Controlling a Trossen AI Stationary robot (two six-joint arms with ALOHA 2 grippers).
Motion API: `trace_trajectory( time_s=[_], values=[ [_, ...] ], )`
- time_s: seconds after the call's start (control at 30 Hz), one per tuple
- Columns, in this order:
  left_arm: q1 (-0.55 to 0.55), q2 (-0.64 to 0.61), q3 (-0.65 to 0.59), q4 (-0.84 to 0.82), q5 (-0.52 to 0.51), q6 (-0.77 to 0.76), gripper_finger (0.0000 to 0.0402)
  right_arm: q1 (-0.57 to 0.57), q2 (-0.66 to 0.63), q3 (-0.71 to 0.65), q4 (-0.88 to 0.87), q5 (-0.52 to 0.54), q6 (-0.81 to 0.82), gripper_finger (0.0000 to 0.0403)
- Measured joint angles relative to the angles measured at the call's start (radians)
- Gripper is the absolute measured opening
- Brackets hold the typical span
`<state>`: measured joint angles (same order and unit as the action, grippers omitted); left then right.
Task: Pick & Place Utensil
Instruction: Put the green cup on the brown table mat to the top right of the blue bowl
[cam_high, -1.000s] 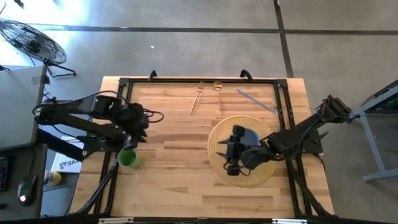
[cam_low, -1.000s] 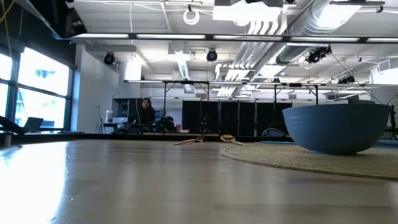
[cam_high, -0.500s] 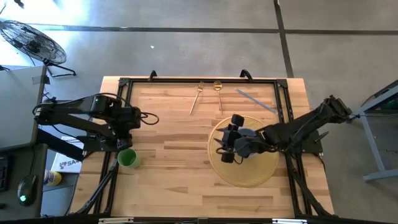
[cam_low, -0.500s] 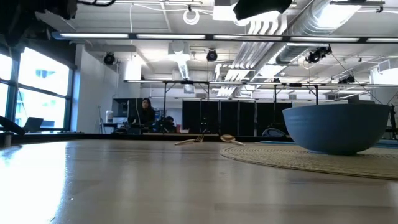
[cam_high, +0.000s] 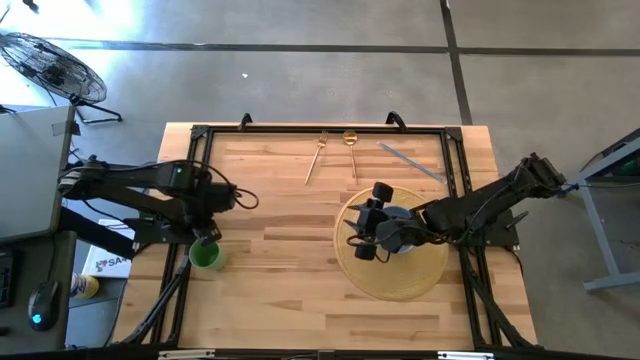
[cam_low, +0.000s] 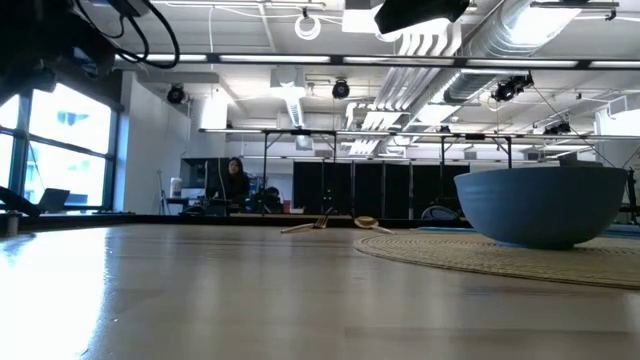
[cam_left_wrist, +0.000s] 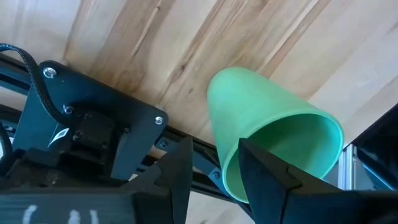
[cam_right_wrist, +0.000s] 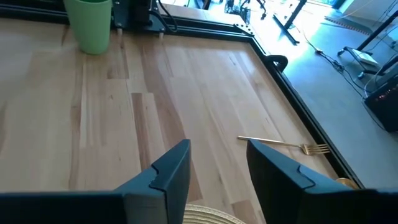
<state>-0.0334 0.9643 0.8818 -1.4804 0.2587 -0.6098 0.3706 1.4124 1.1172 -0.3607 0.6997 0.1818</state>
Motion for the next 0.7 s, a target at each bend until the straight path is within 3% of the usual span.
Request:
trace_trajectory(
  time_s=[0.17,0.37,0.7],
  values=[
    [-0.007,0.009,0.000,0.000,0.025,0.016,0.0127,0.000,0.000,0.000,0.000,0.000,0.000,0.0147],
    [-0.105,0.009,0.000,-0.004,0.022,0.049,0.0127,0.000,0.000,0.000,0.000,0.000,0.000,0.0146],
    [-0.264,0.009,-0.001,0.058,-0.086,0.000,0.0127,0.000,0.000,0.000,0.000,0.000,0.000,0.0148]
  ],
)
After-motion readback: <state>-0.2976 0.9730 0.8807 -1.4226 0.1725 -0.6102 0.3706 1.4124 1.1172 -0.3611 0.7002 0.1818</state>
